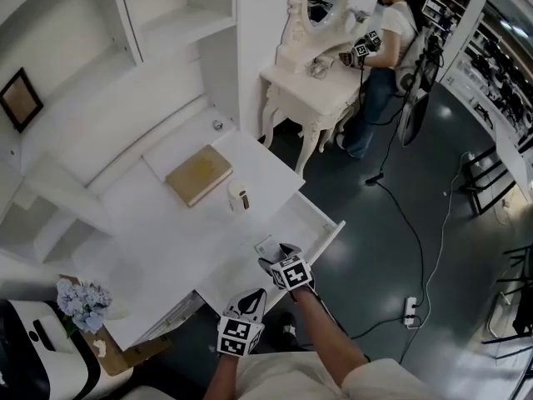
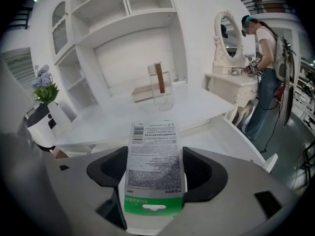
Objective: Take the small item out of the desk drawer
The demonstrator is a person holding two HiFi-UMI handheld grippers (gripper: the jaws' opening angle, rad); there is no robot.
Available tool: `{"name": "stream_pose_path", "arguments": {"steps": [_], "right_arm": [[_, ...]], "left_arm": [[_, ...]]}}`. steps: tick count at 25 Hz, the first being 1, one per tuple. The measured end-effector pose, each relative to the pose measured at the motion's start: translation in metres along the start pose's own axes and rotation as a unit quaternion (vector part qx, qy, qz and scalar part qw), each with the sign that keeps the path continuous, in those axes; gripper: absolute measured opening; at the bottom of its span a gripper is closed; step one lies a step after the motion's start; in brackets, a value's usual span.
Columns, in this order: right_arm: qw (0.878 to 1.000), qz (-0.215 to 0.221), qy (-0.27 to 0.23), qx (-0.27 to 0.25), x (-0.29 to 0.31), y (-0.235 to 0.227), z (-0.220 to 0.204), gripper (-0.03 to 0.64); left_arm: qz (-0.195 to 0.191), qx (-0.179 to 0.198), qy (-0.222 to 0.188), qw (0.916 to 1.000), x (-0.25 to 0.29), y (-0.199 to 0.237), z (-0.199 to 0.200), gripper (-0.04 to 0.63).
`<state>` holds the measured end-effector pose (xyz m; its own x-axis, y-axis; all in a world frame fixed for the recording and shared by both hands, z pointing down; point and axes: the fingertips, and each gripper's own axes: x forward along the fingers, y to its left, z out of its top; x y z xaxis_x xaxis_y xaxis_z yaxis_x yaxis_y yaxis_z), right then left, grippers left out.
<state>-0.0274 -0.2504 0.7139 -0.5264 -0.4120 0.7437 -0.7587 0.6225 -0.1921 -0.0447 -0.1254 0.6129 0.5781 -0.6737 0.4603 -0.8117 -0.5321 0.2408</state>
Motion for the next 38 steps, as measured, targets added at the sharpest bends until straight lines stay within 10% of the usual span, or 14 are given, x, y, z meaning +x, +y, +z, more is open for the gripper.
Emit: {"name": "stream_pose_path", "arguments": {"steps": [38], "right_arm": [[0.984,0.062,-0.162,-0.032,-0.167,0.027,-0.032,0.360]], "left_arm": [[0.106,-0.024,-0.017,0.9939,-0.009,-0.049,-0.019,0.017]]}}
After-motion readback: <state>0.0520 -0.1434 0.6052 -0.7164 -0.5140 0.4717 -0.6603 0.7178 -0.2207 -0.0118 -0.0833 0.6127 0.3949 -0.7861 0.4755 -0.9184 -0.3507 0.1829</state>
